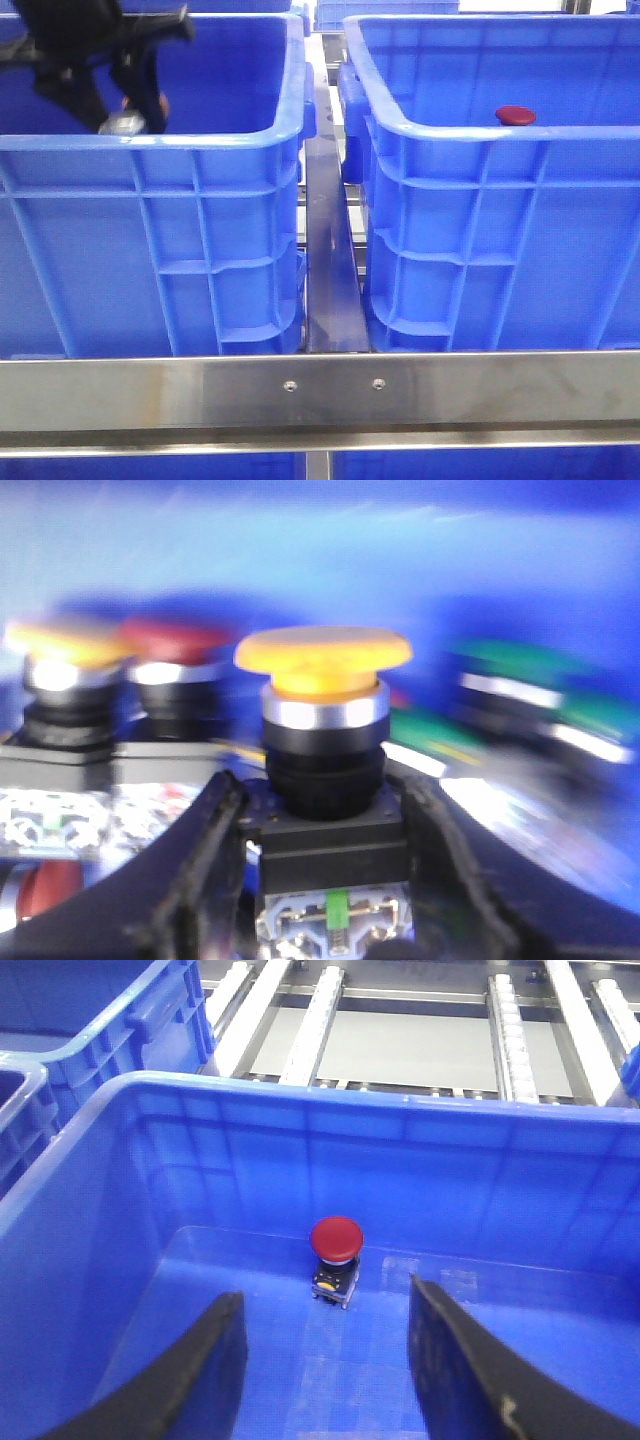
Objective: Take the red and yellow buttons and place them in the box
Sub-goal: 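Carry the yellow button with the left gripper toward the right gripper, then grasp the yellow button from the left gripper with the right gripper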
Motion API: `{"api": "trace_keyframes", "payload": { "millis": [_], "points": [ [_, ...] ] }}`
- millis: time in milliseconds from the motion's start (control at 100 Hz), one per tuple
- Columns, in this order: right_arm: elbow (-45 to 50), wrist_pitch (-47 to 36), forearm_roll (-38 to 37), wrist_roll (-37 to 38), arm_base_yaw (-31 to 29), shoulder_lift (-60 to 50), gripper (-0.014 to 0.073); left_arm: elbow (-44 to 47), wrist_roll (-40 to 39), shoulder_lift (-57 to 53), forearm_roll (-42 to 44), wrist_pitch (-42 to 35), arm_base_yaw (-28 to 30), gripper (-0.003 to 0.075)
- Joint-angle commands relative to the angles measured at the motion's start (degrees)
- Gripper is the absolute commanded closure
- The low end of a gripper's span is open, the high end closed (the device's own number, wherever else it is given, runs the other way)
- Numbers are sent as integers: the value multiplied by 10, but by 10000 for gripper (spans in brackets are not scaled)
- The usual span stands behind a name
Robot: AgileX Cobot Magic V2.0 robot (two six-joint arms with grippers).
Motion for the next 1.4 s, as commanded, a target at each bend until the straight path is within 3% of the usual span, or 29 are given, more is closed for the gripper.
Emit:
{"api": "trace_keyframes", "payload": {
  "millis": [0,250,450,610,760,820,1050,1270,1390],
  "points": [
    [-19,-12,5,-4,-4,-9,200,-21,46,-57,-23,-19,-22,691],
    [-58,80,29,-3,-4,-7,200,-21,292,-116,-163,-30,-79,691],
    [-110,197,42,43,-4,9,200,-21,433,-121,-263,-12,-130,691],
    [-152,284,48,124,-4,36,174,-21,466,-121,-263,-8,-170,691],
    [-182,346,62,144,-4,73,15,-21,473,-121,-263,-8,-190,691],
    [-188,376,80,157,-4,94,-12,-21,477,-121,-263,-8,-196,691],
    [-196,488,191,169,-4,179,-7,-21,485,-121,-268,-4,-204,691],
    [-196,519,212,171,-4,229,-4,-21,485,-121,-268,-1,-204,691],
    [-196,522,212,171,-4,230,84,-21,485,-121,-268,3,-204,691]
  ]
}}
